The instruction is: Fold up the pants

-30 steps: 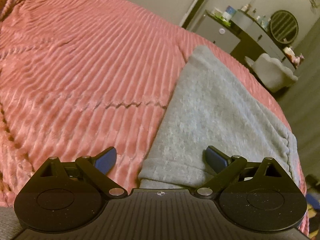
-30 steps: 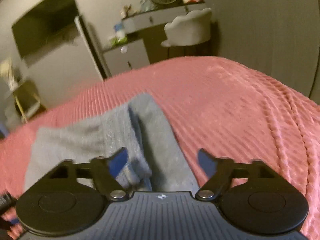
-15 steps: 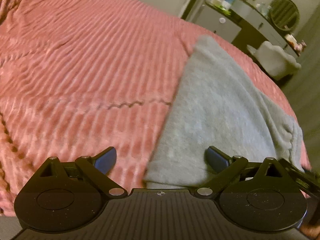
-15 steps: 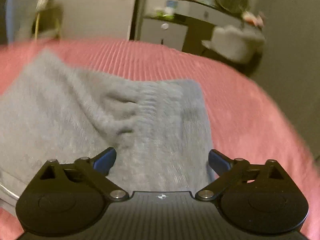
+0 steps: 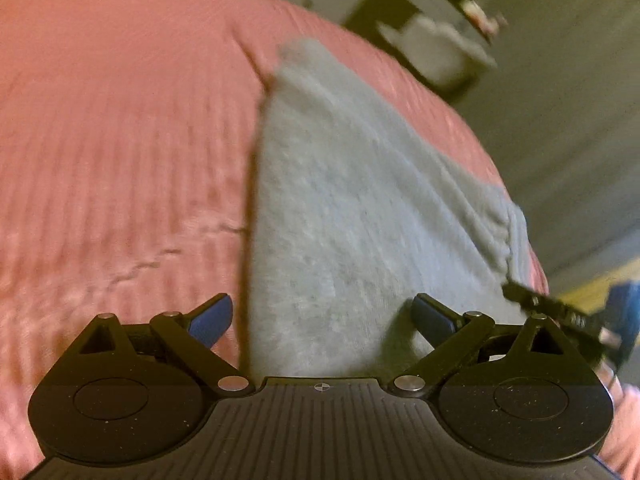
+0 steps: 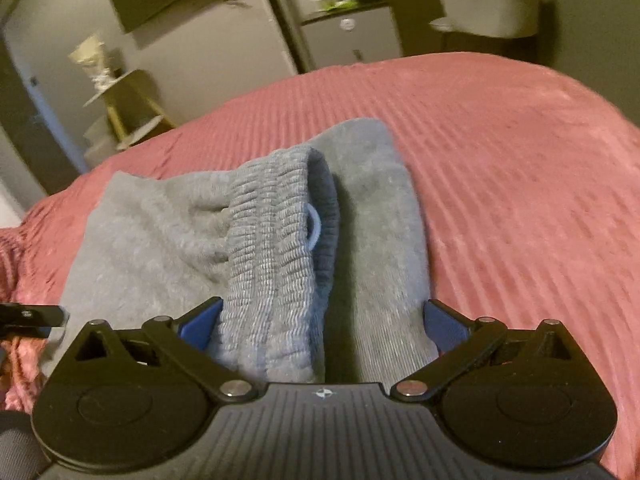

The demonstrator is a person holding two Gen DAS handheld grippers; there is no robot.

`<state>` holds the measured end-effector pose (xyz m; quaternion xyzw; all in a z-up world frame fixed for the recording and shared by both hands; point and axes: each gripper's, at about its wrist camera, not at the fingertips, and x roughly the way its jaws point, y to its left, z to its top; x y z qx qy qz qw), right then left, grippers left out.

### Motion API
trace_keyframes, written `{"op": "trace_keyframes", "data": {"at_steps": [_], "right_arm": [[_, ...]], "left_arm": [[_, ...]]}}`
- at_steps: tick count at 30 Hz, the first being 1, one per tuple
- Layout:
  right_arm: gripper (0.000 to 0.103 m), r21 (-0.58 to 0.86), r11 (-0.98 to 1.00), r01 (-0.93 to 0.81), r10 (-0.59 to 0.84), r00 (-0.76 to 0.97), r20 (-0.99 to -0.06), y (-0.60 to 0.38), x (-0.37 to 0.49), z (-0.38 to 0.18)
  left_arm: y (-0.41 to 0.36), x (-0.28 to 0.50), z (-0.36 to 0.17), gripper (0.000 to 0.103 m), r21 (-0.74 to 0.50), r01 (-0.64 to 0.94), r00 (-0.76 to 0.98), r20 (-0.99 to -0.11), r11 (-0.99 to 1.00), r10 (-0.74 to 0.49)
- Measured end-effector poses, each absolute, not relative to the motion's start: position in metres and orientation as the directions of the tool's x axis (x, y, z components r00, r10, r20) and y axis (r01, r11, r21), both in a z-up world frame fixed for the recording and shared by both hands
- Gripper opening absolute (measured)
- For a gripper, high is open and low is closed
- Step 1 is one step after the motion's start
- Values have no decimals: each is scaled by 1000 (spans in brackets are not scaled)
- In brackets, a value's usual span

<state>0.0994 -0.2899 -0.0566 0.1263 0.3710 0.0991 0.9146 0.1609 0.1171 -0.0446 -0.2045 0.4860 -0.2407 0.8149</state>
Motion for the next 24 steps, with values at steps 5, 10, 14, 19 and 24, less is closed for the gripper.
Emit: {"op": "trace_keyframes", "data": {"at_steps": [5,10,14,19,24], "right_arm": [[103,373,911,-177,390,664,-638,-309,111,-60],[103,427,873,-236,479,578,-661,-321,127,-60],[103,468,841,-270,535,539,-651,-331,132,-66],[103,526,799,-290,594,516,-617,-334,144,-73],[103,577,776,-255,615,513,-600,-333,154,-78]], "left_arm": [[104,182,-54,101,-612,278,357,-650,740,-671],[116,200,-52,101,-675,341,322,-570,654,-756],[116,205,-59,101,-608,404,337,-595,683,-730],[107,218,-62,103,-622,418,326,-577,662,-749],[112,223,-61,103,-644,383,280,-602,662,-748]]}}
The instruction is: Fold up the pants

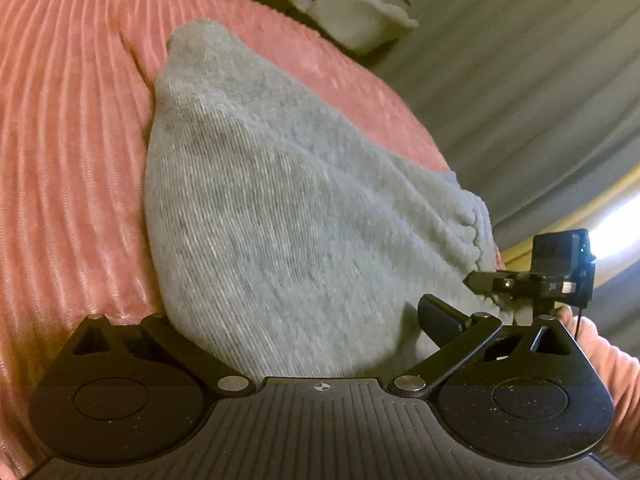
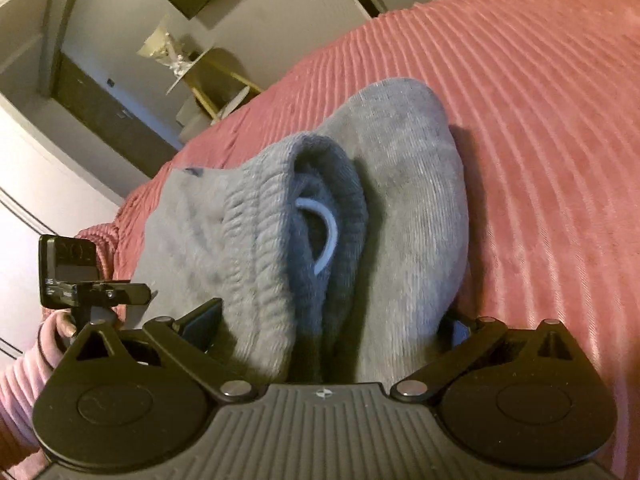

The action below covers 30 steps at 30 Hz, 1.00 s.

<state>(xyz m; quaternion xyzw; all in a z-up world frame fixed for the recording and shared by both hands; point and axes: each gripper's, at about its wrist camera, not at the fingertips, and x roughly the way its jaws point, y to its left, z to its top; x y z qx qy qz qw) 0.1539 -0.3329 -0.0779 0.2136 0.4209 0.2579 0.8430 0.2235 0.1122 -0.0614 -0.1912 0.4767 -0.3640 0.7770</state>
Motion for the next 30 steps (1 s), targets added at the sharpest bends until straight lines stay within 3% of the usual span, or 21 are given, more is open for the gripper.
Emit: {"op": "trace_keyframes", "data": {"at_steps": [3,4,5,8,10,12,14,15,18,20,21,22,23,28,30], "right_arm": [[103,536,808,-246,576,519,-631,-323,157,-76],[103,501,836,-224,535,530,-658,-314,155,-73],[100,457,863,-215,495,541,-680,-304,152,-69],[85,276,918,-284,393,578,-715,-268,132,-49],[83,241,921,-307,384,599,-703,-264,124,-45],[83,290,917,-272,397,581,-710,-272,131,-55],[84,375,903,-207,424,560,-712,-281,141,-63],[85,384,905,-183,417,558,-718,-280,145,-63],[84,315,934,-167,352,569,-743,-264,140,-53],[77,291,941,-170,334,591,-734,-257,133,-44],[75,293,941,-170,335,601,-726,-257,128,-40],[71,306,936,-174,346,612,-711,-257,123,-35],[67,312,932,-182,355,622,-698,-257,117,-29],[59,238,939,-249,345,678,-649,-238,95,1],[57,215,940,-264,340,689,-640,-229,90,11]], "left_arm": [[107,214,-51,94,-547,415,311,-665,727,-679],[102,208,-45,84,-493,454,329,-681,742,-654],[100,202,-40,74,-454,484,346,-686,748,-640],[100,189,-34,62,-413,516,385,-671,750,-634],[104,188,-39,63,-416,528,388,-657,740,-646],[107,193,-46,76,-444,512,374,-656,736,-656],[97,199,-49,98,-484,494,351,-649,722,-675],[91,200,-49,103,-502,495,334,-643,709,-689],[77,199,-42,101,-466,470,342,-687,750,-641],[77,192,-35,74,-401,460,393,-708,792,-587],[80,186,-30,66,-376,471,416,-703,798,-577],[86,180,-25,49,-374,480,436,-683,794,-586],[89,174,-21,45,-376,478,453,-668,794,-590],[77,147,6,42,-246,528,529,-653,813,-542],[78,144,15,41,-263,529,533,-637,807,-557]]}}
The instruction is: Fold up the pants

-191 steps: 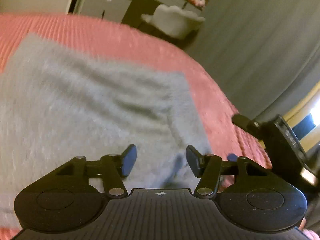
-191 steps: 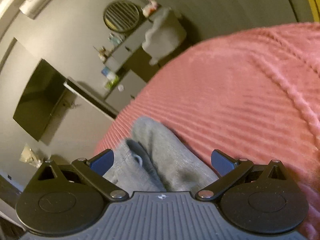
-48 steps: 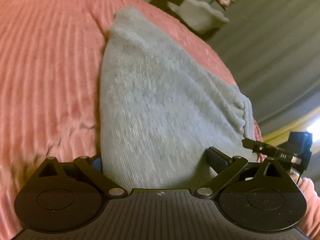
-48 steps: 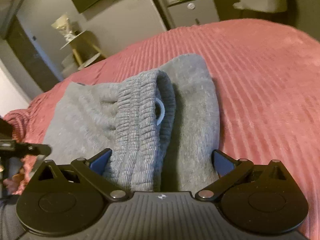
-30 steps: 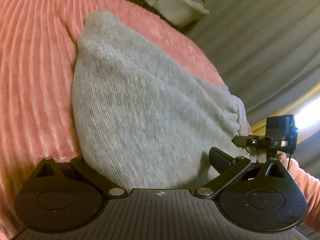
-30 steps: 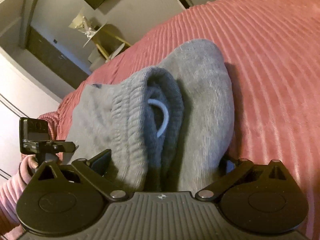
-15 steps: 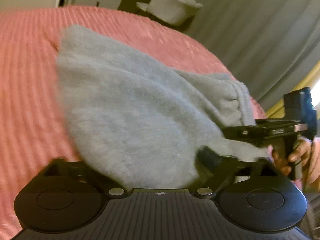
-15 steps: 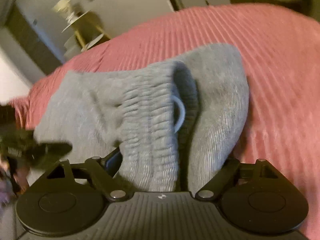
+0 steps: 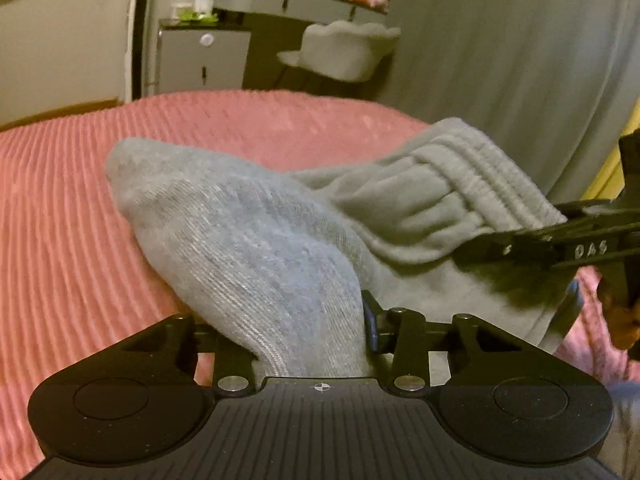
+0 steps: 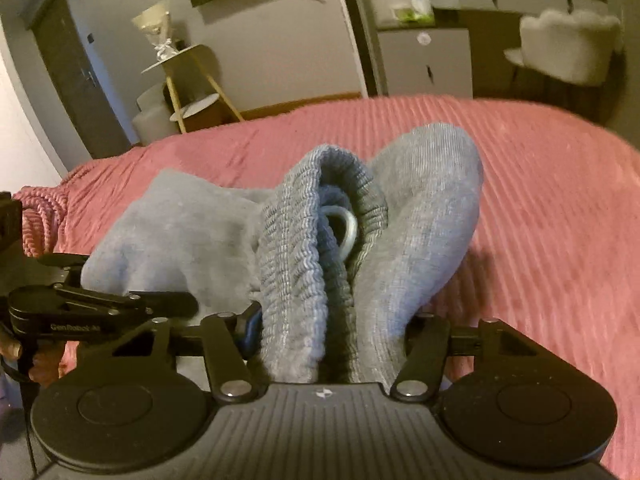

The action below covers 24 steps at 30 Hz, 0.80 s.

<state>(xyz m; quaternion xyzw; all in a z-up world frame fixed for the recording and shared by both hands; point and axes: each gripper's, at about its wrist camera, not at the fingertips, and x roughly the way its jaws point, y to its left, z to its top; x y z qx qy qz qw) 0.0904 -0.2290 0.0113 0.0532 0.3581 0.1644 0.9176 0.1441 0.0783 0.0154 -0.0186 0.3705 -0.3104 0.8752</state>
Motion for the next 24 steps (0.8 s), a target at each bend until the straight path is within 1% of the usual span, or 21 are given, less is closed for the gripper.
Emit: {"op": "trace_keyframes", "data": {"at_steps": [3,4,6,9,12,13,15,16,17,18,19,20,21,22,24], "right_arm": [[56,199,940,-277,339,704,-624,-224,92,24],[56,191,941,-279,336,721,-606,-222,94,29],[56,183,942,-282,334,741,-583,-221,101,38],[56,198,943,-269,334,773,-540,-215,124,50],[56,192,949,-249,313,807,-500,-217,150,57],[56,185,953,-238,299,817,-493,-219,158,56],[65,203,959,-200,277,822,-498,-221,180,49],[75,195,966,-168,247,818,-520,-225,190,43],[87,136,985,-106,164,814,-557,-226,198,35],[90,48,998,-33,55,806,-590,-225,203,29],[95,-33,999,24,-39,801,-597,-225,204,24],[102,-120,989,83,-137,809,-571,-227,198,20],[103,-174,979,105,-184,822,-538,-228,191,17],[103,-206,973,102,-196,838,-510,-230,183,14],[103,-194,977,90,-178,842,-509,-231,172,11]], "left_arm": [[79,148,33,36,-261,530,559,-608,807,-564],[75,150,40,32,-259,529,576,-591,808,-566],[76,163,53,31,-280,511,589,-576,813,-568],[74,184,68,31,-266,487,637,-543,832,-546],[69,211,76,31,-263,468,654,-538,844,-531],[66,221,75,33,-253,461,661,-542,851,-519],[62,241,65,48,-234,422,668,-573,876,-475],[64,247,55,60,-209,381,662,-618,900,-424],[69,252,42,66,-158,309,644,-691,938,-329],[74,255,30,69,-121,243,617,-746,962,-250],[82,255,19,76,-92,182,594,-783,979,-184],[95,249,10,81,-73,125,594,-794,989,-133],[109,240,4,86,-69,74,612,-785,995,-100],[120,231,2,92,-86,40,634,-768,995,-92],[135,209,1,94,-141,-37,660,-747,989,-82]]}}
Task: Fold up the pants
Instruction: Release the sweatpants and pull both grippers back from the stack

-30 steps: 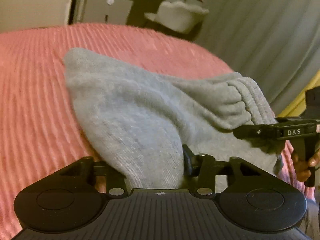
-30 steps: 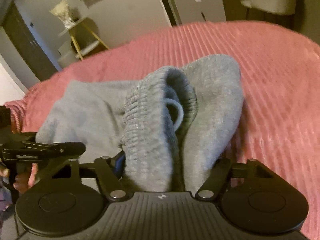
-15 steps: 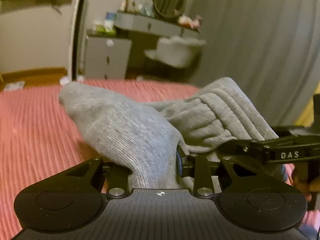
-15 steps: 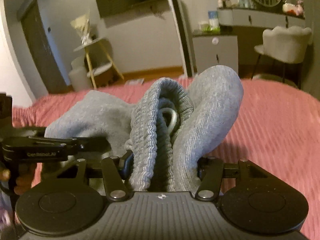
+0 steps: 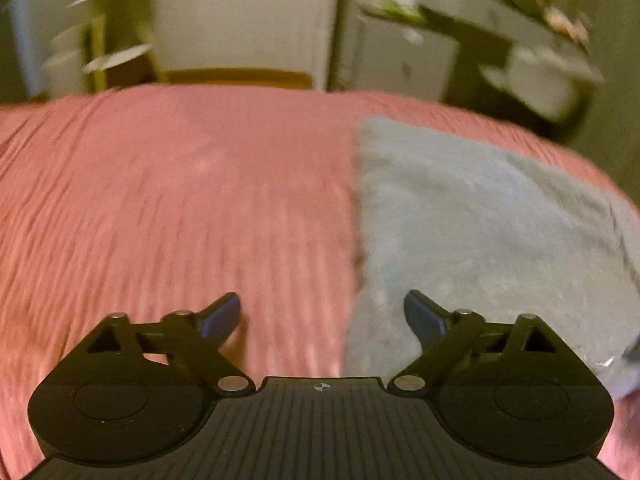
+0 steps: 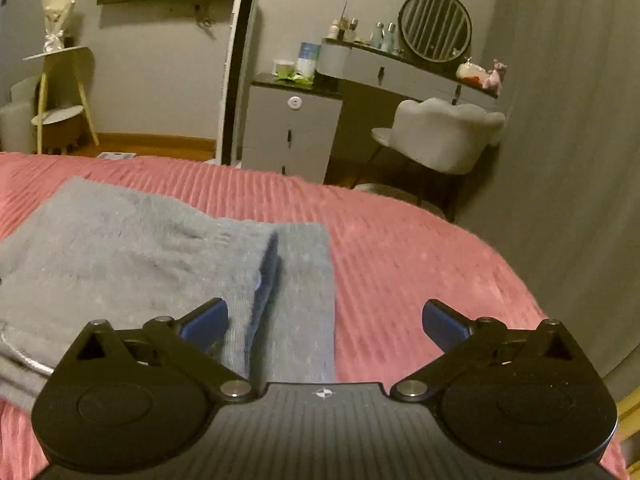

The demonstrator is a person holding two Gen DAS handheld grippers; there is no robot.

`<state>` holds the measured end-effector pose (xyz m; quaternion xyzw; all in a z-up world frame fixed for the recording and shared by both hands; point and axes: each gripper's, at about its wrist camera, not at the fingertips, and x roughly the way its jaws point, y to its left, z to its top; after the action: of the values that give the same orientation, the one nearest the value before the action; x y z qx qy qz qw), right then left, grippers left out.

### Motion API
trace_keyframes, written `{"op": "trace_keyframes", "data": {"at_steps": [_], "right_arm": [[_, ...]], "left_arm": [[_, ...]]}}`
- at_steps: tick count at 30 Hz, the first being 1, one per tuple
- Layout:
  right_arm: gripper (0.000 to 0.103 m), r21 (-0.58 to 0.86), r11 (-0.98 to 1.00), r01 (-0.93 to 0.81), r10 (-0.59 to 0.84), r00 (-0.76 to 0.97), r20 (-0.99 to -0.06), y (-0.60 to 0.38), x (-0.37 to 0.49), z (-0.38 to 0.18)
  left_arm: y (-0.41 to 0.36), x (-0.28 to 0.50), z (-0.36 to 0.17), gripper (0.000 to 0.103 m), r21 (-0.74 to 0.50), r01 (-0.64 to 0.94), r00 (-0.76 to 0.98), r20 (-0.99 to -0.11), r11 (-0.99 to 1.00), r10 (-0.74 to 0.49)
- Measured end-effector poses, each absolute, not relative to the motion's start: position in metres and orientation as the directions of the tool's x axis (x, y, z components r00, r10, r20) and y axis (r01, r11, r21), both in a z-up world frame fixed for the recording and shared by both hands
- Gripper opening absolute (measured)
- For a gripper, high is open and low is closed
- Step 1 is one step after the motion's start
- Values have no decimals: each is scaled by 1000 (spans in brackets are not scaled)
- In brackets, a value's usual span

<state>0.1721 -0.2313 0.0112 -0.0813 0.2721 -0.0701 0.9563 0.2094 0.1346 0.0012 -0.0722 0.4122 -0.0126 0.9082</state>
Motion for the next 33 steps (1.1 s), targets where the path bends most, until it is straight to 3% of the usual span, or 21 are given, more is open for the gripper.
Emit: {"op": "trace_keyframes", "data": {"at_steps": [4,7,10,12,14,16,21,24,28,33], "right_arm": [[103,-77,995,58,-90,834,-544,-223,157,5],[103,-59,997,48,-72,838,-540,-214,153,-1],[103,-62,998,17,-50,805,-591,-203,153,-19],[103,-152,988,40,-129,759,-638,-197,154,-35],[103,-218,971,94,-213,753,-622,-199,144,-43],[103,-160,979,127,-198,782,-592,-209,126,-45],[103,81,973,216,-119,771,-626,-232,105,-69],[103,99,971,217,-98,742,-664,-233,110,-74],[103,103,971,217,-99,753,-650,-237,109,-75],[103,79,972,222,-110,725,-680,-237,109,-81]], "left_arm": [[128,175,5,94,-225,-51,684,-718,973,-130],[105,172,5,95,-210,23,694,-700,977,-167],[83,173,1,97,-130,49,711,-692,990,-126],[78,170,-2,98,-43,28,717,-695,999,-50],[75,165,-3,97,65,-17,726,-685,998,57],[71,156,-3,97,117,-26,734,-672,993,98],[59,145,-9,97,-101,140,694,-700,985,-170],[38,155,-19,98,11,119,701,-709,993,-76],[41,154,-28,102,52,130,714,-697,990,-57],[76,158,-38,102,-181,47,649,-742,982,-168]]}}
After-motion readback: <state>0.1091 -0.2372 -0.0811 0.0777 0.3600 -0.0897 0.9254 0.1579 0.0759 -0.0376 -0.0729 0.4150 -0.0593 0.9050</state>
